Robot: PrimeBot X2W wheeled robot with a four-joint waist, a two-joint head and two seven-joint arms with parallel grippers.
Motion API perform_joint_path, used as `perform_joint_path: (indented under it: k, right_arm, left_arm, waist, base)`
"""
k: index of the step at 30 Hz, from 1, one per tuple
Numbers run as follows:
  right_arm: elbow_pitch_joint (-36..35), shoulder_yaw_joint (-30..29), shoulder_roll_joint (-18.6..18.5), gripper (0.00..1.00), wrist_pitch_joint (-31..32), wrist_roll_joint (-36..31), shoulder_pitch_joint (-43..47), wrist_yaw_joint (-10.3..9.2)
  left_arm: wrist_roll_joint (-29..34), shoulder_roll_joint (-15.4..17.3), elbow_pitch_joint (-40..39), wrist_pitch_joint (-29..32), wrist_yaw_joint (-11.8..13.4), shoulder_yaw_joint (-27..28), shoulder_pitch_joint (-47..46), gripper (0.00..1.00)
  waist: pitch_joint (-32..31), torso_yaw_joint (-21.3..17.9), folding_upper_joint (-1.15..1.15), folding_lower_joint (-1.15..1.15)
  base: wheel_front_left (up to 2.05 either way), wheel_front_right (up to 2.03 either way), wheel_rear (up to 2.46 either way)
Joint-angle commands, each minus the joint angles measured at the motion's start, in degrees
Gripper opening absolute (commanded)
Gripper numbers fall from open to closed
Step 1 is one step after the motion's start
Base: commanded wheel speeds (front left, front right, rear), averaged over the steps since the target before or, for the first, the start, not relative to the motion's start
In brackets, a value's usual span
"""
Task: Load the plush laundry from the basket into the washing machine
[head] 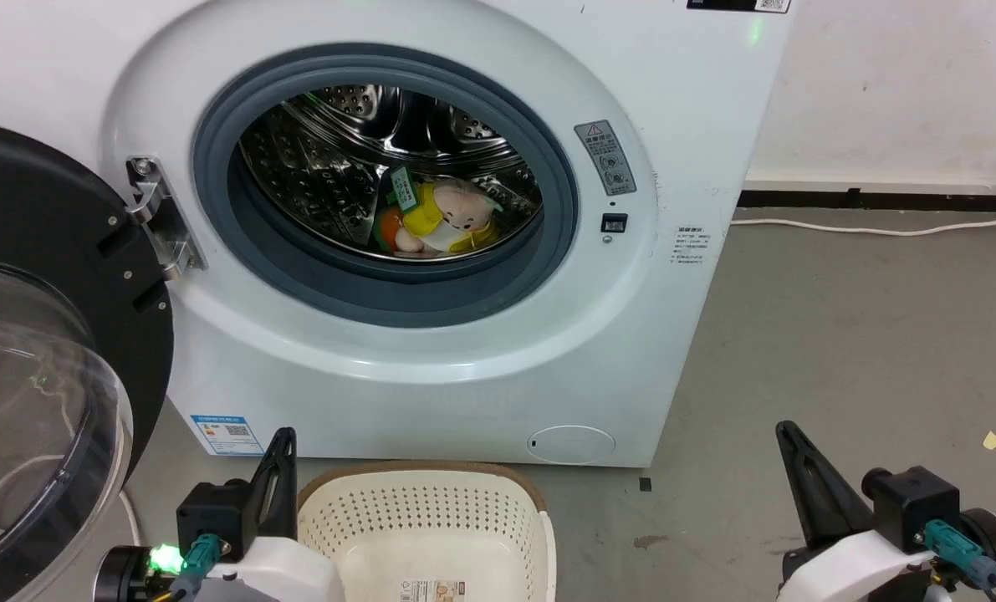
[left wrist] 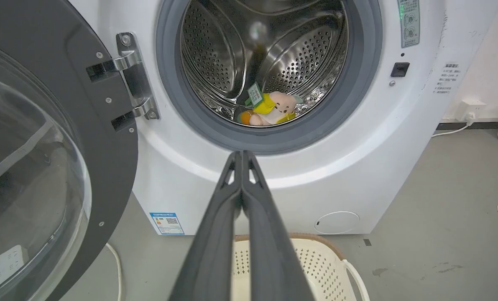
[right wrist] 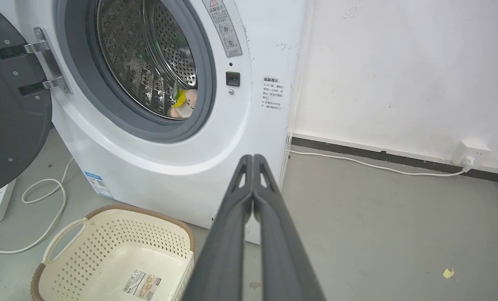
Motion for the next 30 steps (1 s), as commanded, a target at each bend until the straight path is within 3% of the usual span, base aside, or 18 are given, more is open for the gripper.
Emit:
perform_joint_path:
  k: [1,30]
  right_arm:
    - [-0.32,-0.17,0.03,0.00,0.48,-0.55,-0.94,-0.04]
    - [-0.41,-0.46,0.03,0.00,2.03,-1.88,-1.31,-0.04]
  left_arm:
    - [0.74,-0.42,-0.40,0.42,-0.33,0.32,-0.71,0.00]
    - [2.08,-1.07,-0.93,1.96,-0.82,1.24,-1.20,0.00]
  waist:
    - [0.01,0.01,0.00,0.00]
    - [0.07,0.09,0.00,0.00]
  base:
    - [0.00,0.00,0.00]
    - [0.00,0.00,0.00]
